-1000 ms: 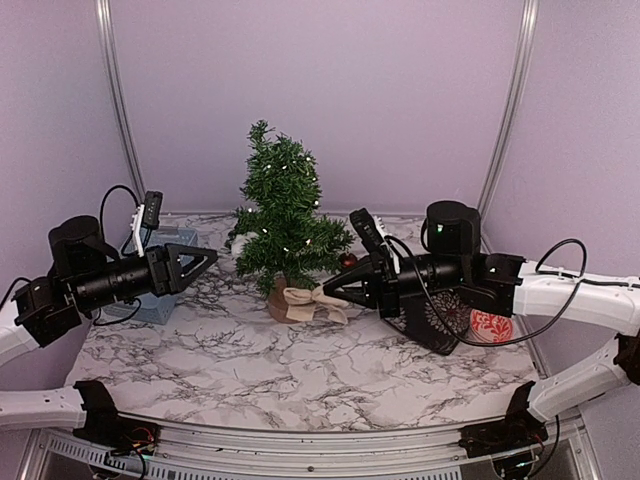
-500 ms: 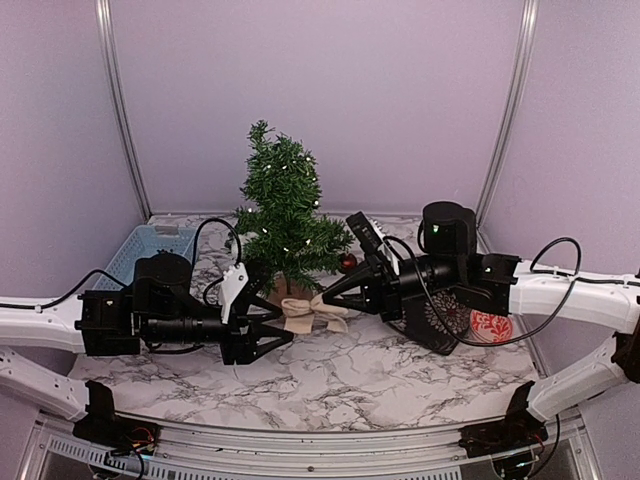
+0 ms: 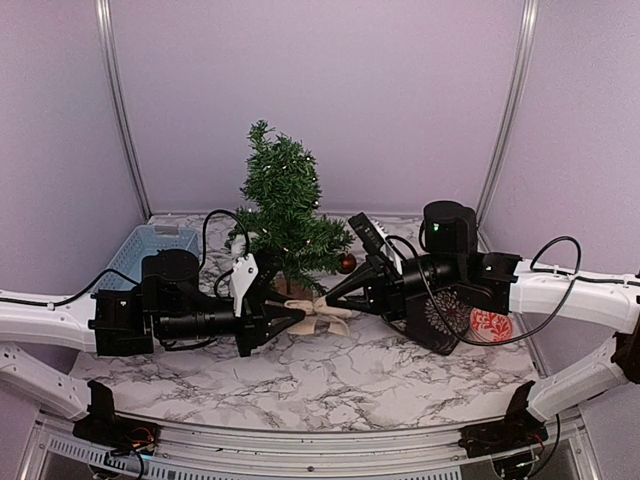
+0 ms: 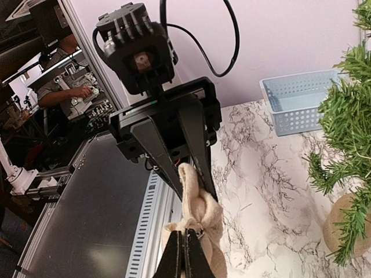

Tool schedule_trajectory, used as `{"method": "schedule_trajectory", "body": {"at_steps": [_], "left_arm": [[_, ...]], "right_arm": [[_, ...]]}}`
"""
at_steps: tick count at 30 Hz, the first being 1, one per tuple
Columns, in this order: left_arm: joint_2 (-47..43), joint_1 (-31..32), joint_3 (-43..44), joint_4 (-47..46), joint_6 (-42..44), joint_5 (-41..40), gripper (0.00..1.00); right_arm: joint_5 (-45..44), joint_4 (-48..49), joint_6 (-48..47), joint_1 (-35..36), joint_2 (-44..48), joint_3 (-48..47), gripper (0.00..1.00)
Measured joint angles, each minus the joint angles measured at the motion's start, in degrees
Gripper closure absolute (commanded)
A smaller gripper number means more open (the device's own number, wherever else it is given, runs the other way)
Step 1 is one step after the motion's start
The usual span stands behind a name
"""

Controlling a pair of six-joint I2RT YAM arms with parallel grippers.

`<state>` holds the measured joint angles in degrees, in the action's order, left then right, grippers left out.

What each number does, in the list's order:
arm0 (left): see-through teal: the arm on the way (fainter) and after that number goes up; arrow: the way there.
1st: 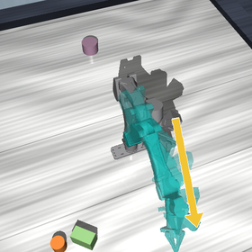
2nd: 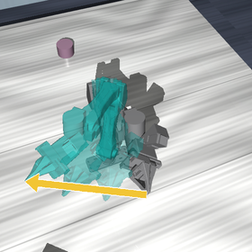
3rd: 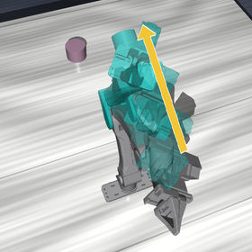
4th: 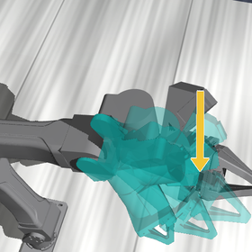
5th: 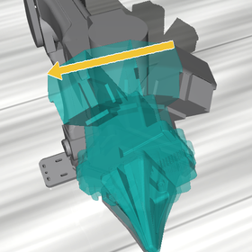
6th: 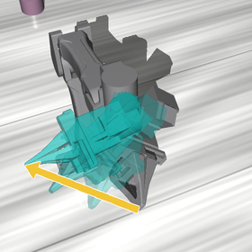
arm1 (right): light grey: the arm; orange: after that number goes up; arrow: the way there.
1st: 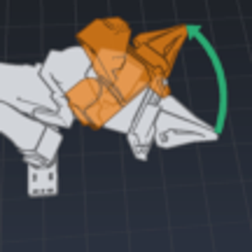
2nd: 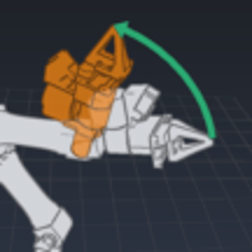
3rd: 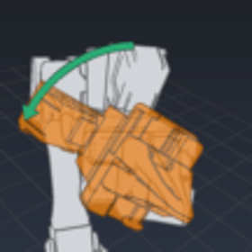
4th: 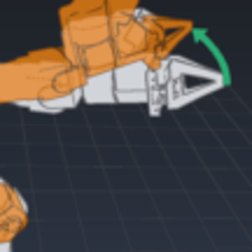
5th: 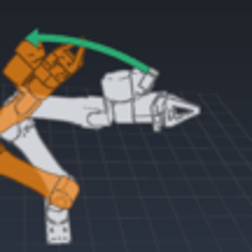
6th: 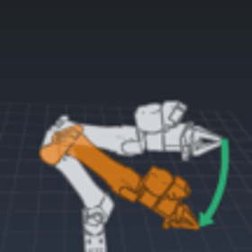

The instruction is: Decorate the small christmas tree

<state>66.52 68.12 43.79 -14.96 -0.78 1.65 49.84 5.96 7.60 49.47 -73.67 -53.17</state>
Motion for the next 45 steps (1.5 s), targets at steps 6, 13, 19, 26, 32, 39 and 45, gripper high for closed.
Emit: {"method": "schedule_trajectory", "body": {"at_steps": [6,13,19,26,32,39,45], "left_arm": [[2.38,0.09,1.22,-0.46,-2.89,1.2,1.0],[1.81,0.11,0.9,-1.49,-6.73,-3.23,1.0],[1.84,0.13,-0.13,-1.79,-9.49,-5.05,1.0],[4.11,0.13,-0.15,-2.73,-10.88,-5.99,1.0],[6.34,0.13,0.33,-3.13,-12.15,-10.8,1.0],[11.37,0.13,4.28,-3.43,-12.26,-18.91,1.0],[14.97,0.13,7.58,-3.37,-11.19,-26.69,1.0]], "right_arm": [[-0.07,0.37,1.86,-0.85,-0.04,0.0,0.64],[-2.97,-2.86,0.81,-1.6,0.24,0.57,0.51],[-6.43,-7.34,-1.01,-1.62,0.57,1.27,0.53],[-11.06,-8.24,-2.4,-1.64,0.57,1.27,1.0],[-19.21,-9.66,-3.37,-1.7,0.48,1.11,1.0],[-28.04,-10.34,-4.87,-1.7,-3.19,-3.32,1.0],[-33.73,-10.36,-6.16,-1.7,-5.9,-5.62,1.0]]}}
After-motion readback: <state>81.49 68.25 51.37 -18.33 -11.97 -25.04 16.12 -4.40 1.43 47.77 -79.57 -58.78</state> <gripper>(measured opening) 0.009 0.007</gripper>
